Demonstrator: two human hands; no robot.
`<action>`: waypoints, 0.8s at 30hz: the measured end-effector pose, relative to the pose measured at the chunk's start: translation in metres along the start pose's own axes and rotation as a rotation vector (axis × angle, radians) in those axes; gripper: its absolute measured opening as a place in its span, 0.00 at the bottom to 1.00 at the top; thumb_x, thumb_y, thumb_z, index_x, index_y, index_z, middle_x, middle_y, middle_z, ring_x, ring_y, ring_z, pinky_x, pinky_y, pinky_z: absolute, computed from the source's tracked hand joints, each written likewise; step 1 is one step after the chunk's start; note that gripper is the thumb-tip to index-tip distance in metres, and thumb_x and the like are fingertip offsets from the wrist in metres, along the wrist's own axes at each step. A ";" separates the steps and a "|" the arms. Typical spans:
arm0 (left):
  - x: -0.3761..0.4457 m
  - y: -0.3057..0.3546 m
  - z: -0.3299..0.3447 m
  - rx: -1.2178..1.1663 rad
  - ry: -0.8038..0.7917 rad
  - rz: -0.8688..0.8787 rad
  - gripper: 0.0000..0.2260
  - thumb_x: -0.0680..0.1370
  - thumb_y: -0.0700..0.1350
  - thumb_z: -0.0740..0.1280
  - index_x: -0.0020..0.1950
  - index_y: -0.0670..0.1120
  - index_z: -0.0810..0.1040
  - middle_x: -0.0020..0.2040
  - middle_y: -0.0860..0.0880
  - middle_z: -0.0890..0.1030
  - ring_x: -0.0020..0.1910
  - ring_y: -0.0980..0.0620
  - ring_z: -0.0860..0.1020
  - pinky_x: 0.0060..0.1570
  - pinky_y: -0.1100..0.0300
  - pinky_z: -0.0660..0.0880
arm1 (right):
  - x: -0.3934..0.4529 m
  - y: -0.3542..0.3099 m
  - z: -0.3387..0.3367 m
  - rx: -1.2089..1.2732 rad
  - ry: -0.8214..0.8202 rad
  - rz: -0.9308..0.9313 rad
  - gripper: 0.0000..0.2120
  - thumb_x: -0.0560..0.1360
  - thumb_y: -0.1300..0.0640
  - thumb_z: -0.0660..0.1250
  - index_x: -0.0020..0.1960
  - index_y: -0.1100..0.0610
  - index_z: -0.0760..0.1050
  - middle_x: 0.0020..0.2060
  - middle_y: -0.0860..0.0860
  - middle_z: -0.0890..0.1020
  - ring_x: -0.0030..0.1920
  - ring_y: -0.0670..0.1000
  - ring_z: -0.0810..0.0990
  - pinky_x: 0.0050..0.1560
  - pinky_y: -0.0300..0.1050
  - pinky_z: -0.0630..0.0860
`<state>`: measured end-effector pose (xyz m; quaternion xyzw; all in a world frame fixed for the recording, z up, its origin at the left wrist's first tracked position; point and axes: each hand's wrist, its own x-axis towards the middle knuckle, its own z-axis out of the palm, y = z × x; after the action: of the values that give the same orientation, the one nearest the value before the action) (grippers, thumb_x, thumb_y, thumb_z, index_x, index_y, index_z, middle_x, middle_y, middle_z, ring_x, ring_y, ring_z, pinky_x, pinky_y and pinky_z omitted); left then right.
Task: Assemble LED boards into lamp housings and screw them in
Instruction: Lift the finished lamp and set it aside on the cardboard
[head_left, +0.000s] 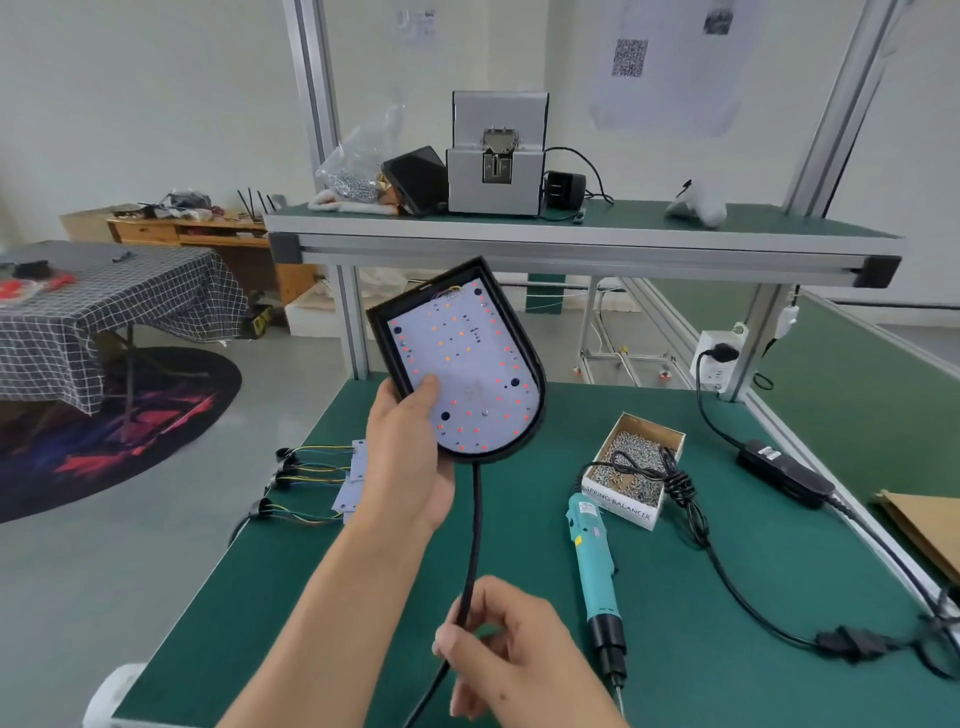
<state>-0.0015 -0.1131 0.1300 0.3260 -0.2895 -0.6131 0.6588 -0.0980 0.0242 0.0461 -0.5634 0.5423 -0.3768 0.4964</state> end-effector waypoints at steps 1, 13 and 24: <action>-0.002 0.003 0.000 -0.028 0.011 -0.024 0.09 0.85 0.37 0.62 0.61 0.45 0.78 0.52 0.49 0.88 0.49 0.50 0.87 0.53 0.50 0.83 | 0.000 -0.001 -0.001 -0.024 -0.023 0.005 0.11 0.75 0.47 0.68 0.48 0.54 0.75 0.37 0.53 0.87 0.35 0.53 0.85 0.48 0.48 0.81; 0.001 0.051 -0.037 0.101 -0.033 -0.053 0.13 0.84 0.38 0.62 0.67 0.42 0.79 0.58 0.45 0.87 0.54 0.45 0.86 0.50 0.48 0.83 | -0.036 -0.016 -0.060 0.053 0.120 -0.151 0.07 0.73 0.49 0.71 0.49 0.44 0.86 0.29 0.43 0.73 0.32 0.45 0.68 0.37 0.34 0.67; 0.017 0.108 -0.071 0.132 0.003 0.044 0.14 0.84 0.40 0.61 0.68 0.45 0.79 0.52 0.50 0.88 0.45 0.53 0.87 0.38 0.57 0.85 | -0.057 -0.054 -0.114 -0.479 -0.116 -0.094 0.13 0.78 0.39 0.68 0.50 0.48 0.82 0.31 0.44 0.82 0.30 0.40 0.71 0.35 0.33 0.68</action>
<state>0.1228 -0.1204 0.1705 0.3631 -0.3355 -0.5777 0.6495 -0.2021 0.0586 0.1302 -0.7101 0.5601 -0.2275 0.3610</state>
